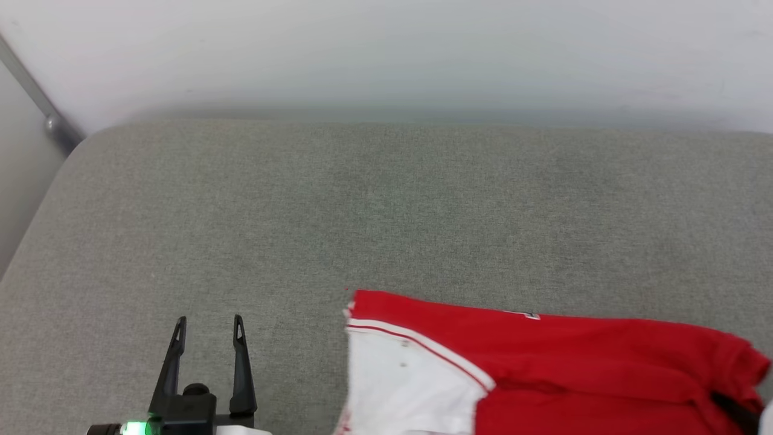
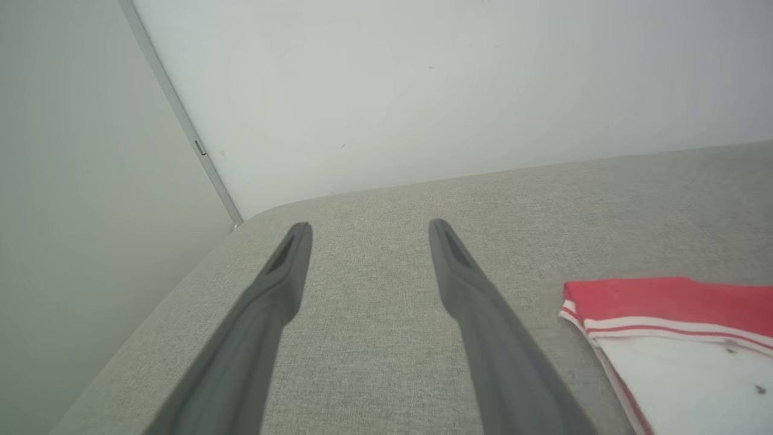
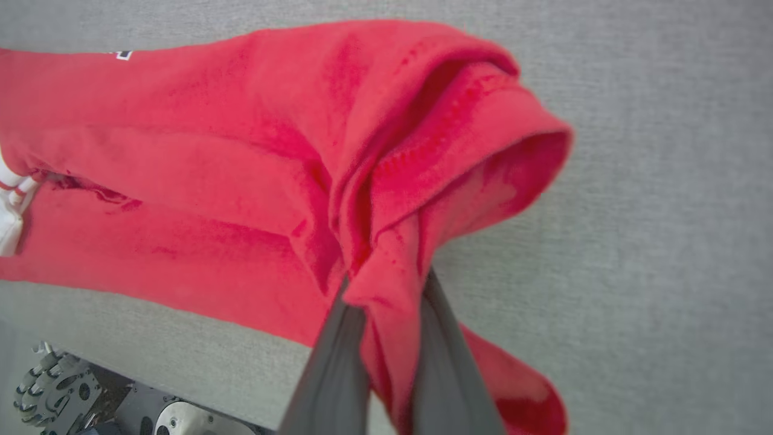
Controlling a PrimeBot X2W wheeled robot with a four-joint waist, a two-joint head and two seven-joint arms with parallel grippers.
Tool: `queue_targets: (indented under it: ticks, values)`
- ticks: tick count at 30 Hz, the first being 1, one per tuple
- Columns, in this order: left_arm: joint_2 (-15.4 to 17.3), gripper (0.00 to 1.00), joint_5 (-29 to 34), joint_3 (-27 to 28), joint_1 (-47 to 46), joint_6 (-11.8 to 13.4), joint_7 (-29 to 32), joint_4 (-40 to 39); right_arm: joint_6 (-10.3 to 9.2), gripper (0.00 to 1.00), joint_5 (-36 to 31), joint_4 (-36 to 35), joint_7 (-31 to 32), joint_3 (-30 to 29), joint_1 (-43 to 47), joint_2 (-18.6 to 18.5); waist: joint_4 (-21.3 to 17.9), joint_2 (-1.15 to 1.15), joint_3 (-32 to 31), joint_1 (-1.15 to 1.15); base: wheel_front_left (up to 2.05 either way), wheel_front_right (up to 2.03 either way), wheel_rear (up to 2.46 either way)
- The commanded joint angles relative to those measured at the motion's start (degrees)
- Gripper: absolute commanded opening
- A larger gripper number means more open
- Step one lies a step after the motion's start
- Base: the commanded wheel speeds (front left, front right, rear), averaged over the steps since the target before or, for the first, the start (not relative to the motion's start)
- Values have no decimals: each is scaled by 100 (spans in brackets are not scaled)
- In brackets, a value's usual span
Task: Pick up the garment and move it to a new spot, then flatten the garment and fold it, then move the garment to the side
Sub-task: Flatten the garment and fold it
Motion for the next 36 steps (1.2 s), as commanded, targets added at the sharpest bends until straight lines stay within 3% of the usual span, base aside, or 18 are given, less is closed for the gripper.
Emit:
queue_targets:
  ticks: [1,8,16,22,26,31,36]
  values:
    - [-21,100,33,43,59,-18,-14,-19,-4,0,-5,48,20,-56,69,-85,-5,0,-13,0,0,0,0]
    - [-180,100,201,221,242,-178,-14,-61,-3,0,-41,121,477,-525,184,-697,-29,0,-89,0,0,0,0]
    - [-219,100,309,290,275,-335,-14,-69,-3,0,-123,-894,761,-367,272,-599,1,0,-119,0,0,0,0]
    - [-254,100,364,289,222,-437,-14,-75,-3,0,-332,-2224,1046,423,-77,-360,16,0,-95,0,0,0,0]
    - [-276,100,392,286,136,-478,-14,-61,-3,0,-531,-2648,1148,1130,-625,-57,31,0,-23,0,0,0,0]
    - [-344,100,417,245,-23,-552,-14,-39,-3,0,-728,-2381,1084,2140,-1552,313,104,0,123,0,0,0,0]
    - [-430,100,420,201,-150,-594,-13,-15,-3,0,-1087,-1578,955,3257,-2502,675,188,0,296,0,0,0,0]
